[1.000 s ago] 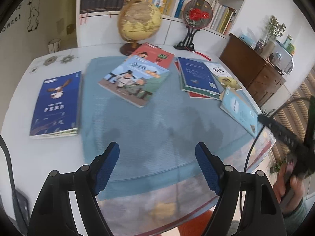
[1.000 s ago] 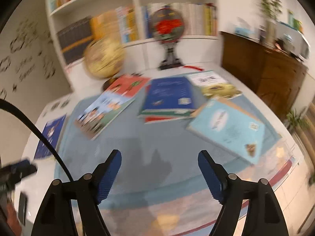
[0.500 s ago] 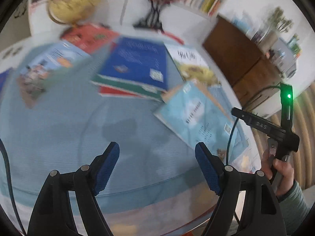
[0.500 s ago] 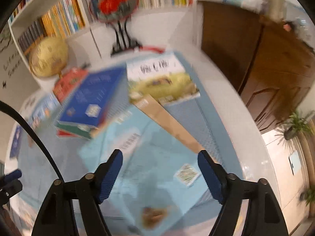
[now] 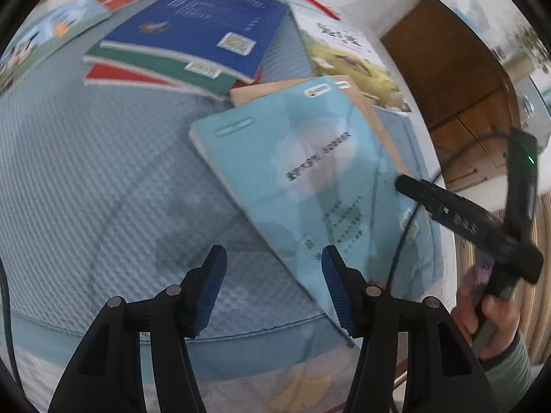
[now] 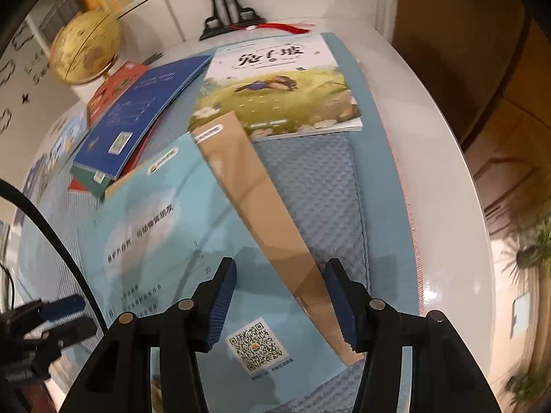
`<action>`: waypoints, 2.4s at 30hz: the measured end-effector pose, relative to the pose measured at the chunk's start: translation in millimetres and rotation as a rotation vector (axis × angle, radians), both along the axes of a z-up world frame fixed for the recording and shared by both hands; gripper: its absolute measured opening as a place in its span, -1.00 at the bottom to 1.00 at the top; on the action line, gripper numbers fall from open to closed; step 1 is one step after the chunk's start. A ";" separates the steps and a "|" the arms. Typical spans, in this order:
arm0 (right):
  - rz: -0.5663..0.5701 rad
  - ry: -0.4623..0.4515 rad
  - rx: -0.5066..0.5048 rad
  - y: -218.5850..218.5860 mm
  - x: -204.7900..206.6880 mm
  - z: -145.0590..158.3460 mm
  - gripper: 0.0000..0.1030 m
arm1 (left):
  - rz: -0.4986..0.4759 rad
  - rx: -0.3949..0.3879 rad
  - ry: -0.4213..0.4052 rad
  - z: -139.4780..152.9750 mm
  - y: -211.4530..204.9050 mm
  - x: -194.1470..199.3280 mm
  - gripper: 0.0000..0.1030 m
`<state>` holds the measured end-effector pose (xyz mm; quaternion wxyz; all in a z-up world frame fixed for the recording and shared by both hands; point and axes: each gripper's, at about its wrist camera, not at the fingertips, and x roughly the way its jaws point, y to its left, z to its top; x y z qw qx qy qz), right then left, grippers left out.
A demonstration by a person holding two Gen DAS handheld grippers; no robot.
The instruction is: Organize books
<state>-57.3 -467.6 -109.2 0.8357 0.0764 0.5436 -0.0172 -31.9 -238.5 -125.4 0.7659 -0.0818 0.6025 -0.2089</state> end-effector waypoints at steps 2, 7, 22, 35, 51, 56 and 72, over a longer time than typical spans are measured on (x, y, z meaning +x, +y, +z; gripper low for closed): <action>0.016 -0.010 -0.002 3.4 -1.6 -1.4 0.03 | 0.023 -0.004 -0.004 0.2 7.6 -3.4 0.05; 0.126 0.014 0.001 35.0 -1.5 -2.5 0.11 | 0.051 -0.001 -0.010 3.3 23.3 -10.3 0.05; 0.276 0.027 0.145 93.8 -40.1 -3.1 0.13 | 0.091 0.015 -0.022 -3.9 62.6 -23.8 0.05; 0.297 0.080 0.291 76.1 -85.4 -9.9 0.02 | 0.002 0.179 -0.060 -2.1 59.1 -55.9 0.05; 0.297 0.080 0.734 63.1 -76.1 -1.5 -0.02 | 0.064 0.019 -0.013 -7.5 75.6 -63.3 0.05; 0.389 0.049 0.788 91.7 -45.8 7.9 -0.02 | 0.049 -0.059 0.020 -7.8 88.1 -61.0 0.05; 0.716 -0.088 0.532 232.2 -21.4 91.4 0.04 | 0.271 0.022 -0.103 48.5 197.2 -63.6 0.05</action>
